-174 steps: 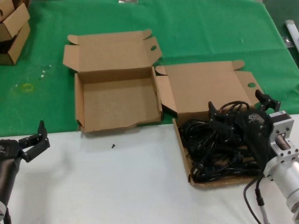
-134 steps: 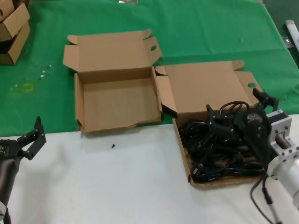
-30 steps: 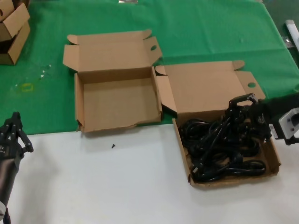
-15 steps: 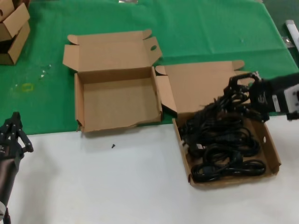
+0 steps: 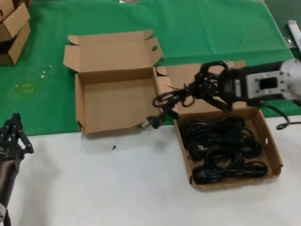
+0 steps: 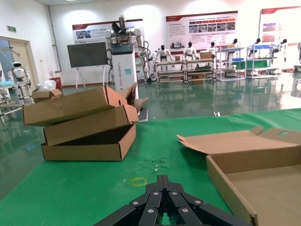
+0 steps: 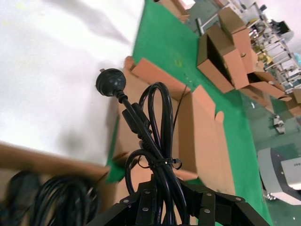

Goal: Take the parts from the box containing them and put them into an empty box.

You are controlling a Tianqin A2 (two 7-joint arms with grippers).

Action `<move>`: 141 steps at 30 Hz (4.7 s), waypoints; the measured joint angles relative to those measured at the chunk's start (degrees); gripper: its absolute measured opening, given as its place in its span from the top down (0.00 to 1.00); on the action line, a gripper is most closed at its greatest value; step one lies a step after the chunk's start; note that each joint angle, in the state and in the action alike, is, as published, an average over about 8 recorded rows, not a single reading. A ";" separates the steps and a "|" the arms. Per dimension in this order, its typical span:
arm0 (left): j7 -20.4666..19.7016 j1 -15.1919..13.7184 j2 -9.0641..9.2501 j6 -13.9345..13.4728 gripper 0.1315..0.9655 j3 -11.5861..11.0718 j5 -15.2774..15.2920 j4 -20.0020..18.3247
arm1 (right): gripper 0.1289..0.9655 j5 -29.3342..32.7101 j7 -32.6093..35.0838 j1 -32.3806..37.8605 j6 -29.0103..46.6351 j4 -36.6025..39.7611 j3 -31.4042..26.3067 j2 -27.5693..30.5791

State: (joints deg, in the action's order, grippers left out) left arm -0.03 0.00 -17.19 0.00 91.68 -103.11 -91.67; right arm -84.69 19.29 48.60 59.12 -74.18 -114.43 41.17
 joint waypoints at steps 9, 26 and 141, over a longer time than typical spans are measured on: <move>0.00 0.00 0.00 0.00 0.99 0.00 0.00 0.00 | 0.92 4.12 -3.76 2.10 -5.56 4.30 -2.86 -7.94; 0.00 0.00 0.00 0.00 0.99 0.00 0.00 0.00 | 0.92 6.67 1.62 6.08 -14.48 18.60 -6.27 -21.62; 0.01 0.00 0.00 0.00 0.89 0.00 0.00 0.00 | 0.00 7.43 -16.27 -15.19 -31.92 -3.82 6.32 -15.08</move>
State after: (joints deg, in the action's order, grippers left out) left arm -0.02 0.00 -17.19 0.00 91.68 -103.12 -91.67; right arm -77.26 3.02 33.40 27.21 -78.00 -108.11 26.08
